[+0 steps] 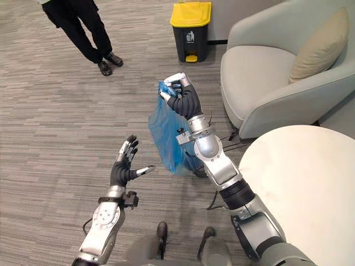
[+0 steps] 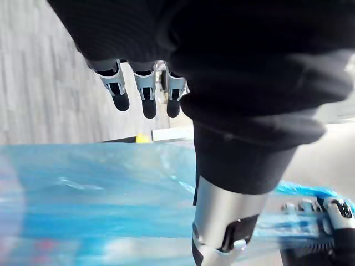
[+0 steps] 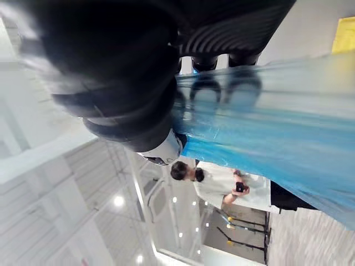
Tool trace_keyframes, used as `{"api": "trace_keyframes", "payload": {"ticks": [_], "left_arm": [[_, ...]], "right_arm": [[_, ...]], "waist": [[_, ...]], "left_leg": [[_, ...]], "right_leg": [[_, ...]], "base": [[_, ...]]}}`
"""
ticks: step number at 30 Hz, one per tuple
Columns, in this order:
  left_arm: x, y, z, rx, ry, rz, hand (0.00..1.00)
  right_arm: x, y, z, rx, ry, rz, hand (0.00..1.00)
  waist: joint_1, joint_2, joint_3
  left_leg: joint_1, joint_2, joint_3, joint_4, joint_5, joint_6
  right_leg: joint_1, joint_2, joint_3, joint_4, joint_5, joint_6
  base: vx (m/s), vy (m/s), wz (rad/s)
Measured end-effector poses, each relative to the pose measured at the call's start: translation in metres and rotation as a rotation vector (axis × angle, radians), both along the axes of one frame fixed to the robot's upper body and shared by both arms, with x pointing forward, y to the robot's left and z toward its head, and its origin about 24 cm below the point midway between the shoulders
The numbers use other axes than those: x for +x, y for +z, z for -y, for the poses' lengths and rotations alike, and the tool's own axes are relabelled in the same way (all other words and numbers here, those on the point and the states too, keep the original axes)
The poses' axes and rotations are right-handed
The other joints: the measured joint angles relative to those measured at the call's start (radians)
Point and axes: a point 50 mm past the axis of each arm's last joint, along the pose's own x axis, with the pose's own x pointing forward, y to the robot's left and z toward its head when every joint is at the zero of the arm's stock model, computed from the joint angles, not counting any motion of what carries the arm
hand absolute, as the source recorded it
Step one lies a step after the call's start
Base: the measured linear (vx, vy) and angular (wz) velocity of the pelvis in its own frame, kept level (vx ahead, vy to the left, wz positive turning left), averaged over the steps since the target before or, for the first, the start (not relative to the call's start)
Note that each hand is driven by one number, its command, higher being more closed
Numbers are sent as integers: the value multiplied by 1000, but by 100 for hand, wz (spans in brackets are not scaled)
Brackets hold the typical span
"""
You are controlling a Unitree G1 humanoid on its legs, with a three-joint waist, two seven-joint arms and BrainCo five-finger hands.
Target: Gather rubbish on tea table into small bin, then transfer packed bag to large trash can.
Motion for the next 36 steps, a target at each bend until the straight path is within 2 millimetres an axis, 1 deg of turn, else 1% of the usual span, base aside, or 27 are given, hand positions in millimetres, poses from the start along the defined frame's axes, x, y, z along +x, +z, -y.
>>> {"api": "trace_keyframes", "payload": {"ticks": [2,3,6,10,12,15,16,18,20,24,27,29,31,32,34,36], "left_arm": [[-1,4,-1,35,23,26,0],[-3,6,-1,51,45,31,0],[-5,5,-6,48,79,19,0],[-4,5,-2,30,78,13,0],[-4,3,-2,30,71,-2,0],[-3,-12,1,46,39,-81,0],[-2,-18,2,46,28,-108,0],[-2,-22,2,40,9,-132,0],[-2,-27,7,25,-26,-158,0],[-5,-38,18,8,-96,-209,0],[-6,-46,22,32,-139,-244,0],[-7,-47,25,41,-159,-250,0],[-5,-52,26,55,-161,-268,0],[-2,-54,27,70,-164,-276,0],[5,-51,30,100,-158,-252,0],[14,-45,32,116,-137,-217,0]], "right_arm": [[-1,0,-3,15,14,-6,100],[-2,0,-6,16,30,-9,100],[-3,-4,-8,3,61,-24,100],[-4,-14,-6,38,99,-84,100],[-8,-14,-8,43,130,-89,100],[-11,-14,-11,53,184,-103,100],[-13,-14,-14,57,209,-108,100],[-18,-11,-20,54,250,-93,100],[-20,-11,-21,49,260,-93,100],[-18,-13,-25,21,258,-102,100],[-18,-12,-29,6,269,-100,100],[-18,-11,-30,10,267,-103,100],[-16,-7,-38,-14,284,-95,100],[-17,-3,-47,-38,311,-78,100],[-23,0,-60,-63,366,-61,100],[-30,-1,-73,-51,421,-71,100]], "waist": [[3,-7,-12],[2,-9,-28],[1,-9,-48],[0,-10,-59],[0,-11,-66],[0,-11,-84],[0,-16,-91],[0,-25,-99],[0,-29,-109],[1,-31,-129],[1,-32,-129],[1,-33,-130],[1,-33,-130],[2,-33,-130],[2,-36,-132],[6,-45,-139]], "left_leg": [[14,-10,19,-4,5,7],[16,-17,26,-7,6,9],[40,-24,50,-29,15,23],[60,-27,58,-51,24,22],[64,-27,60,-70,34,22],[84,-22,63,-93,45,21],[92,-20,64,-95,46,20],[93,-16,68,-95,45,20],[93,-15,71,-95,45,20],[93,-13,78,-96,45,20],[94,-9,80,-96,45,19],[93,1,81,-96,45,19],[90,3,85,-96,45,17],[89,5,86,-96,46,14],[88,19,86,-96,48,9],[82,22,86,-96,50,4]], "right_leg": [[22,-5,14,-35,28,8],[23,-9,27,-52,43,14],[43,-10,52,-93,73,22],[57,-8,59,-112,86,23],[61,-2,60,-132,97,23],[79,7,61,-154,108,23],[86,10,61,-158,108,23],[87,15,65,-162,108,23],[87,17,67,-165,109,22],[88,21,78,-177,117,16],[88,25,82,-177,120,14],[88,30,83,-177,120,13],[88,36,89,-177,121,12],[88,41,91,-179,121,10],[88,49,91,-185,126,3],[88,58,90,-195,131,-4]], "base": [[-77,122,-18],[-68,117,-25],[-53,67,-26],[-38,15,-7],[-14,-8,-5],[17,-14,-3],[30,-21,-6],[20,-25,-5],[5,-20,-4],[-10,-8,-6],[-36,-16,-4],[-54,-30,-4],[-62,-30,-7],[-33,-21,-4],[-33,-47,-3],[-20,-49,-1]]}}
